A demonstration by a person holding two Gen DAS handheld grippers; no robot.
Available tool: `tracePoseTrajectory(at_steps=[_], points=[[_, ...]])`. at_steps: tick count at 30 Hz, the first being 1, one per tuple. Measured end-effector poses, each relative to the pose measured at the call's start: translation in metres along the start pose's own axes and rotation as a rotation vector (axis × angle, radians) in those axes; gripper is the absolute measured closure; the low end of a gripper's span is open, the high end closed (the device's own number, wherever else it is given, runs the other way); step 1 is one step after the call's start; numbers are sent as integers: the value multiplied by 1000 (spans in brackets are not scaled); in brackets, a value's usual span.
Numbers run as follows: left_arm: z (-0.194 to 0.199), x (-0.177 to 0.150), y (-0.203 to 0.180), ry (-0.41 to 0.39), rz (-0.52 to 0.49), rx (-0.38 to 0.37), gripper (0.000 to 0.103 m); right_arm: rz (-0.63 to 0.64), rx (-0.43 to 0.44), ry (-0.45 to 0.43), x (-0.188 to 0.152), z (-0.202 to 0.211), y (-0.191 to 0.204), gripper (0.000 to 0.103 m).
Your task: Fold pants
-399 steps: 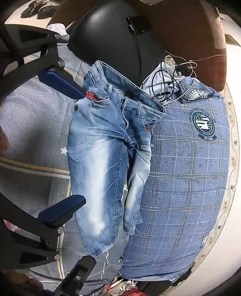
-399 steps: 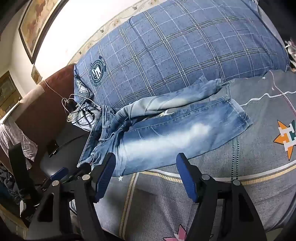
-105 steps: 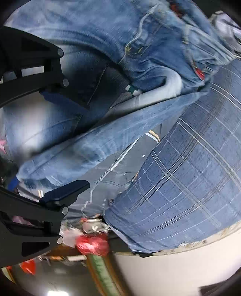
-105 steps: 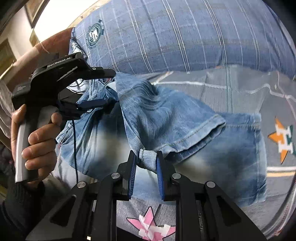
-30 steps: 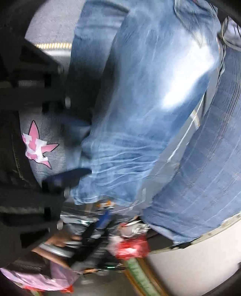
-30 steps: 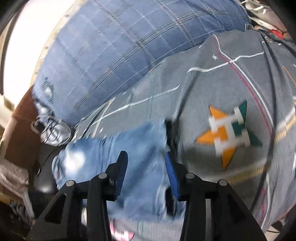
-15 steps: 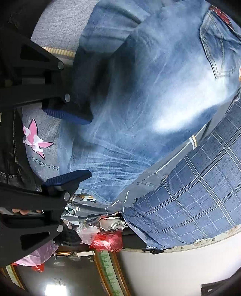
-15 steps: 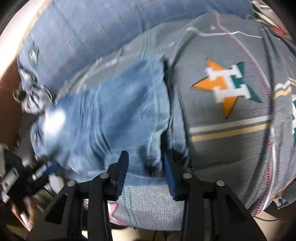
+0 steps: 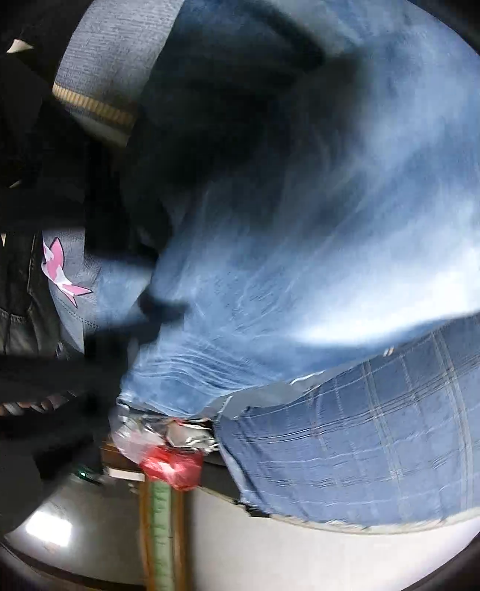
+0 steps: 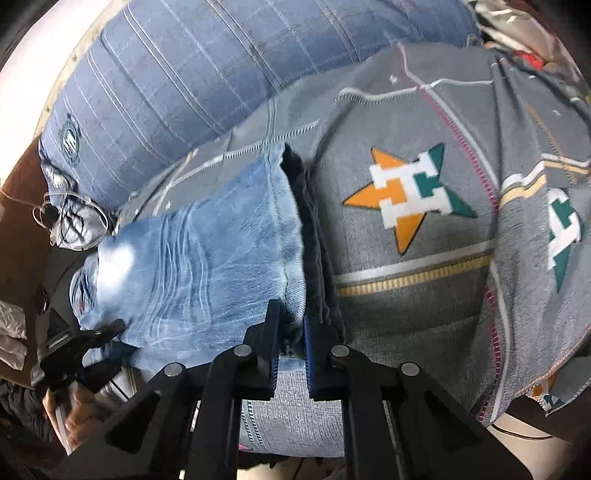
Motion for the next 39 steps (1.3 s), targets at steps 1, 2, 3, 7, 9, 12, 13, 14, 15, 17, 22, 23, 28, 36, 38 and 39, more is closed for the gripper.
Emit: tracePoseTrajectory(at_steps=[1,2,3,7,9,12,13,14,15,17,22,23,28,36,38,39], points=[[5,-3,-1,-11,1,-22,99,7,1,-1,0,0,2,94],[12,-7,-4,-15,-6,-37,99,11,3,-7,2,0,5,94],[20,-12,-10,-27,-24,-54,99,13,8,-16,2,5,6,94],[45,-38,-28,-116,-175,-51,99,57,1,-7,2,17,8,93],[30,-38,-23,-99,-176,39,99,59,-60,26,2,3,7,93],[4,-33,-13,-39,-159,155,97,89,-188,120,1,-32,11,93],[1,-33,-12,-28,-160,161,96,99,-200,107,1,-31,15,88],[2,-33,-12,-34,-155,152,96,98,-198,85,3,-27,18,88],[5,-33,-13,-40,-161,140,90,83,-196,73,3,-24,17,85],[16,-35,-22,-54,-204,114,71,35,-158,29,3,-11,18,82],[69,-38,-47,-130,-326,8,39,124,14,-149,-1,37,73,49],[82,-32,-47,-150,-331,-15,38,166,64,-162,-1,42,92,48],[142,27,-20,-272,-186,13,32,473,328,-56,-12,11,211,47],[164,128,66,-327,70,99,34,701,376,100,-47,-113,324,46],[167,127,73,-337,93,100,34,715,393,126,-60,-131,327,46],[168,129,72,-341,94,89,34,728,387,132,-65,-134,330,46]])
Point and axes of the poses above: each gripper's, at about its wrist camera, not at the fingertips, and z roughly against the way its jaws point, y to its left, x to its top, the point moved 1 cm from there along -z, roughly the way its jaws point
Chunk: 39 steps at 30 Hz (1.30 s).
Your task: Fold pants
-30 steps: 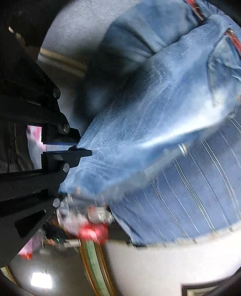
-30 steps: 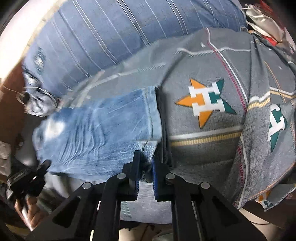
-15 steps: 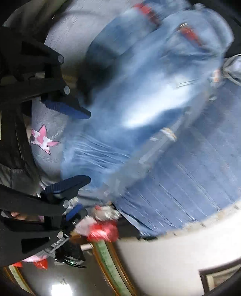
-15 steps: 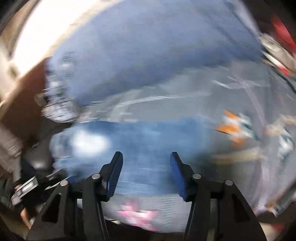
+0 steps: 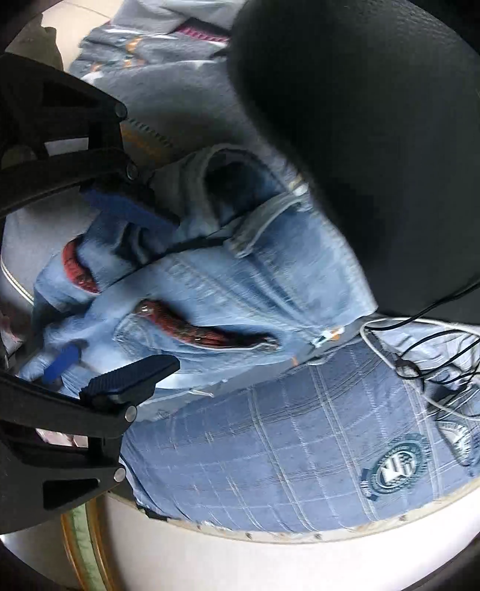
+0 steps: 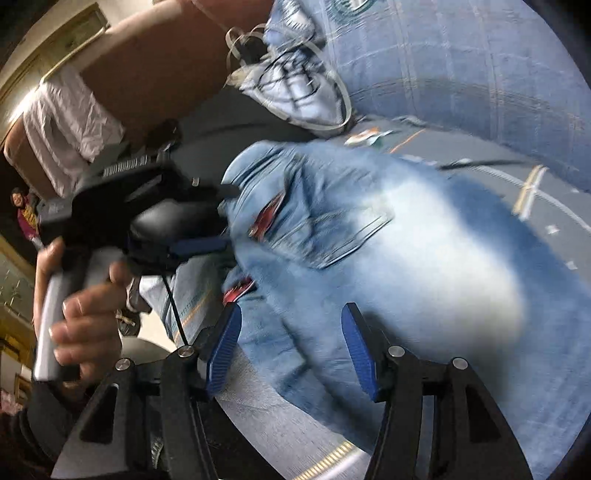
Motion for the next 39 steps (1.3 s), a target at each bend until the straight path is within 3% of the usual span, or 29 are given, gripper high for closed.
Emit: tracePoseTrajectory(at_steps=[3,5,6,8,9,12,14,17,20,22,25,28,29,31,32,33,34,39], points=[[-1,8,1,4,-4,-11,34,65,-81,24,-2,-19,10,46],[-7,11,-1,16,14,-14,37,88,-172,36,-2,-27,10,65],[-11,16,-2,27,18,-21,42,88,-204,44,-1,-30,6,82],[-14,19,-6,28,17,-12,54,57,-173,30,1,-23,2,98],[-14,20,-8,18,17,-2,58,56,-168,8,0,-11,4,98],[-9,25,-4,-9,10,-5,88,50,-131,-47,2,13,10,100],[0,22,-10,-49,-29,-6,90,33,-120,-35,0,14,7,101],[27,9,-30,-146,-144,-66,91,-6,-80,-25,-1,10,3,102],[49,-16,-31,-216,-218,-28,91,15,-48,-61,-2,32,13,102],[43,-26,-22,-203,-209,80,90,18,-36,-65,-8,41,14,102],[15,-19,-3,-111,-128,227,89,-35,-28,-1,-20,16,3,101],[8,-17,3,-80,-95,244,83,-111,-27,106,-37,-25,-13,96],[12,-20,-1,-96,-118,252,81,-133,-5,103,-37,-24,-14,96],[24,-28,-13,-152,-183,264,50,-138,52,60,-32,-7,-11,87],[33,-36,-21,-202,-240,268,44,-142,95,18,-28,9,-10,81],[40,-44,-28,-248,-284,268,35,-154,108,-17,-26,22,-11,63],[46,-53,-35,-287,-326,272,31,-170,107,-46,-26,33,-14,46],[48,-101,-57,-311,-490,244,30,-292,90,-157,-39,90,-49,42]])
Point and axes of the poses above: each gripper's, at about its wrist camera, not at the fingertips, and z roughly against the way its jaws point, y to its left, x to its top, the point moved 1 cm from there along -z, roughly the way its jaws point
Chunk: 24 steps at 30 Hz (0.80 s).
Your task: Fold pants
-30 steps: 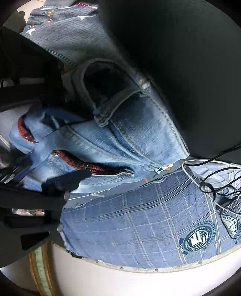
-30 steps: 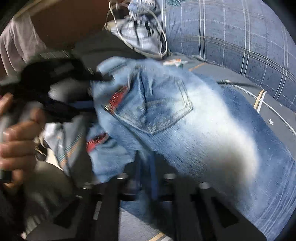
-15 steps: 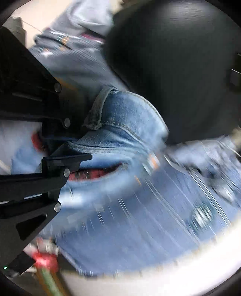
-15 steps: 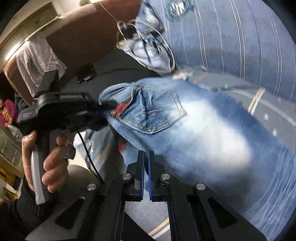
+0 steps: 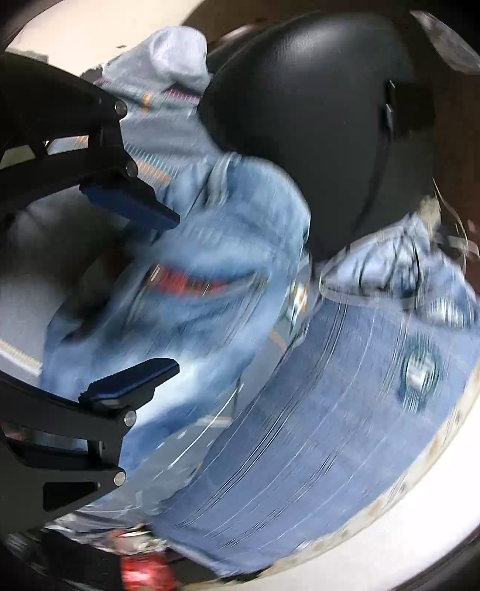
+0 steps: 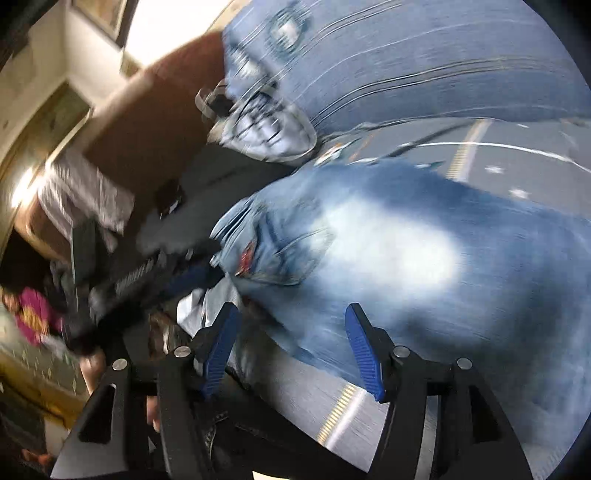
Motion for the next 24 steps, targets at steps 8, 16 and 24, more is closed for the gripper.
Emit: tracePoseTrajectory(at_steps=[8,16,24], points=[[8,-28,-79,-71,-247,-66,27,-293,-47,-103,-11,60,-78,37],[5,-51,-105,-22,-281,-85,27,-289,-160,-124,-17,71,-99,37],[6,-73,-122,-18,-335,-78,27,-331,-129,-122,-18,75,-113,37]])
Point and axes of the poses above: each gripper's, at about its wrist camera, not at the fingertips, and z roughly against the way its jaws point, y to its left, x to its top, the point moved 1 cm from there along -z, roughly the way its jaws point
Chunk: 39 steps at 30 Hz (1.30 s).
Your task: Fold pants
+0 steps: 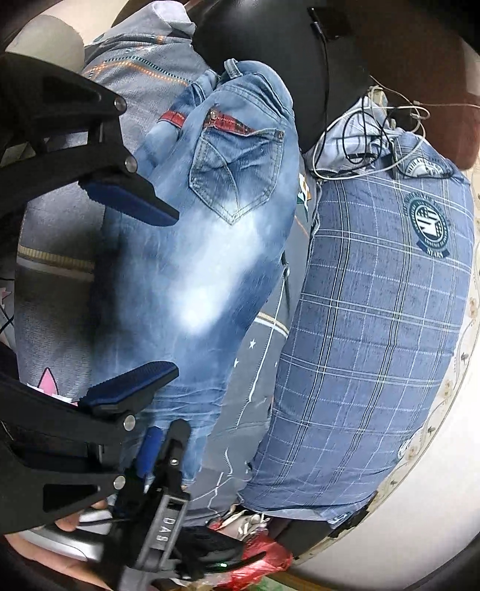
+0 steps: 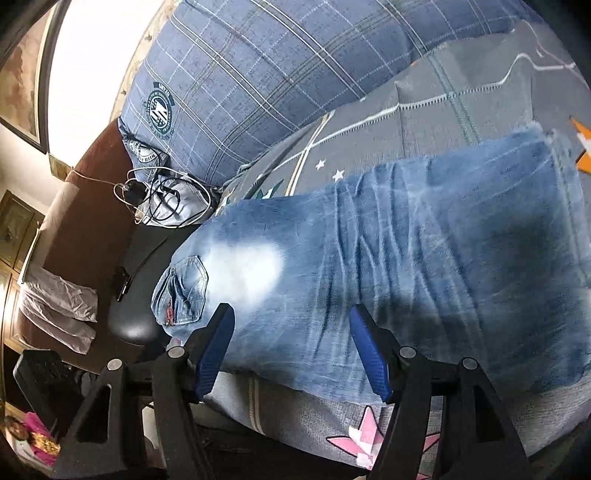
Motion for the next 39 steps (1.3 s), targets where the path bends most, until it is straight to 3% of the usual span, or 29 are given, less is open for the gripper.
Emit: tracePoseTrajectory(at_steps=[8,19,26,39], points=[[-1,-10,-13,3,-48,15,27,48,-49,-22,0,5,7,37],[3,-16,-16,-6,-20,20,27,42,-76,-101,7,17,-4,37],[3,-19,-19,9,-4,3,27,-11,-123,-123,11,18,-20,37],[3,-21,-31,20,-18,1,27,-138,-121,-205,13,37,-51,37]])
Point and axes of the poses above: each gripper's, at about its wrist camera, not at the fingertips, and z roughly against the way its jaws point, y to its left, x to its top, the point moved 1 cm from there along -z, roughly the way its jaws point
